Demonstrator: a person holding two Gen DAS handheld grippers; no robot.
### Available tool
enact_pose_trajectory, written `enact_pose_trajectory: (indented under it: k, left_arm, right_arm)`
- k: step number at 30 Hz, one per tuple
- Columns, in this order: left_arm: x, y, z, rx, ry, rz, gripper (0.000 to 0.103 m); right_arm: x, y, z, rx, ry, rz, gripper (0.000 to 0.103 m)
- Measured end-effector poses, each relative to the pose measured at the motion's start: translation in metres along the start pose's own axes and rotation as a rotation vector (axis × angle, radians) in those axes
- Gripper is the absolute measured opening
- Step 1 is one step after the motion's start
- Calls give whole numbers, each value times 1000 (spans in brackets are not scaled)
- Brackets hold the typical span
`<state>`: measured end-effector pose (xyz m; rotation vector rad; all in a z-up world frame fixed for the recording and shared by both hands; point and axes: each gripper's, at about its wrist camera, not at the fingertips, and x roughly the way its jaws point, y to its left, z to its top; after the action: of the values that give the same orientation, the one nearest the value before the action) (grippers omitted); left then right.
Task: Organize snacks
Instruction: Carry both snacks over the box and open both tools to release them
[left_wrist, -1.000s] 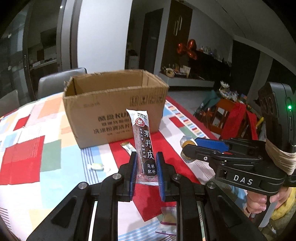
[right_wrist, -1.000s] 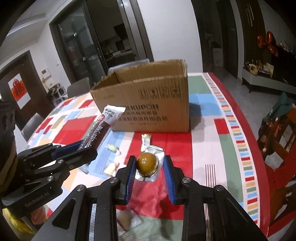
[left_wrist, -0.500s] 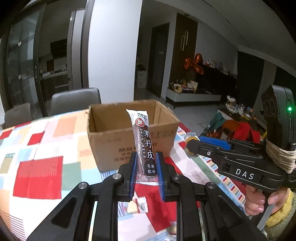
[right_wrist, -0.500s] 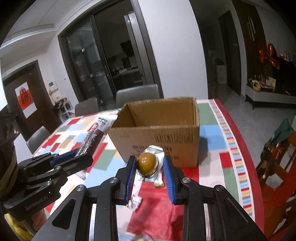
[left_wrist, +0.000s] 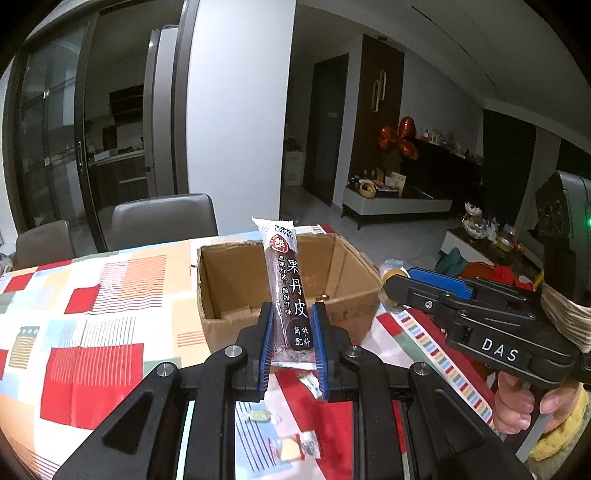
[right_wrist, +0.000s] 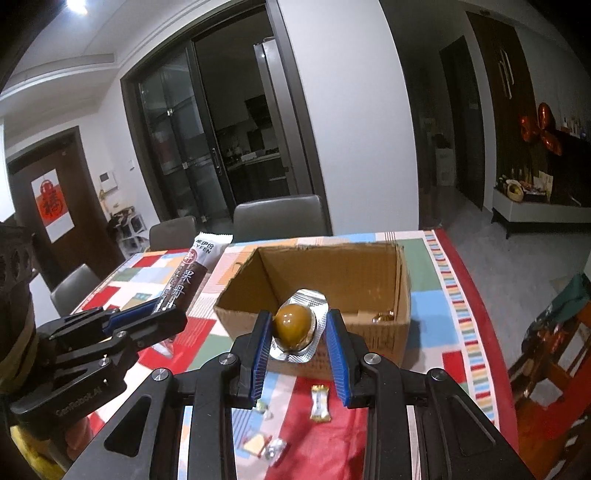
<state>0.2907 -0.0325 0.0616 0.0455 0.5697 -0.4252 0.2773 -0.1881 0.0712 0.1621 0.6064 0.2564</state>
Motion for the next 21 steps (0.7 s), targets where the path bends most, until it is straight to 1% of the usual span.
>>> enact_pose_trajectory:
  k: [9, 13, 21]
  left_arm:
    - [36, 13, 23, -16, 24, 13, 21]
    - [55, 22, 32, -21, 43, 27, 21]
    - [93, 35, 40, -40, 94, 20, 21]
  right_arm:
    - [32, -9, 23, -12, 6, -16, 31]
    - [49, -12, 29, -21, 14, -24, 31]
    - [78, -22, 36, -28, 38, -40, 31]
